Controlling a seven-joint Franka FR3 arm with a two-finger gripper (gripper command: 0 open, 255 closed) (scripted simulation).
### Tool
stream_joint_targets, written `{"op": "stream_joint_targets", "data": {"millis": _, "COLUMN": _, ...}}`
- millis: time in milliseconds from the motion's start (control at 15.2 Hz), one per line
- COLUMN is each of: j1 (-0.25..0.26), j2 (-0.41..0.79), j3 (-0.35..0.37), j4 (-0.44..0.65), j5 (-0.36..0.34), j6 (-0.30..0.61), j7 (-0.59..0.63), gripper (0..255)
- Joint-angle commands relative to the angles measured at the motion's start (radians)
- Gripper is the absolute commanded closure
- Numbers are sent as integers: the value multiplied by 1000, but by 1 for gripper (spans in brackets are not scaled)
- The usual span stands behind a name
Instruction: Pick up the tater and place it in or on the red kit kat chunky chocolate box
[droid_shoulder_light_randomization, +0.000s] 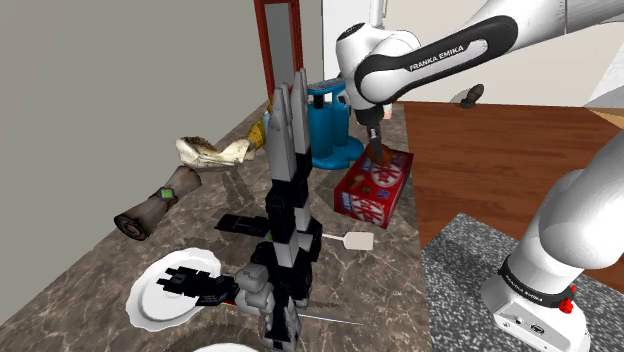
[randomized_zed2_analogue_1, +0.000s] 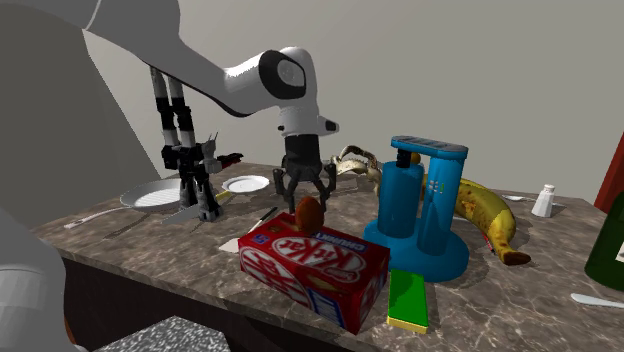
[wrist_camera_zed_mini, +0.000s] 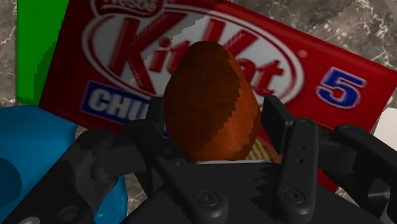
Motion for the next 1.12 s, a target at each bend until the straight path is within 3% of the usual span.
{"op": "stream_joint_targets", "data": {"millis": 0, "j1": 0, "j2": 7, "j3": 0, "j4": -21, "j5": -3, "j6": 28, "j7": 7, "gripper": 255}}
{"op": "stream_joint_targets", "data": {"millis": 198, "j1": -1, "j2": 19, "j3": 0, "j4": -49, "j5": -7, "j6": 66, "j7": 18, "gripper": 255}}
{"op": "stream_joint_targets", "data": {"millis": 726, "j1": -1, "j2": 19, "j3": 0, "j4": -49, "j5": -7, "j6": 66, "j7": 18, "gripper": 255}}
{"op": "stream_joint_targets", "data": {"millis": 792, "j1": -1, "j2": 18, "j3": 0, "j4": -49, "j5": -7, "j6": 65, "j7": 18, "gripper": 0}}
{"op": "stream_joint_targets", "data": {"millis": 1056, "j1": -1, "j2": 18, "j3": 0, "j4": -49, "j5": -7, "j6": 65, "j7": 18, "gripper": 0}}
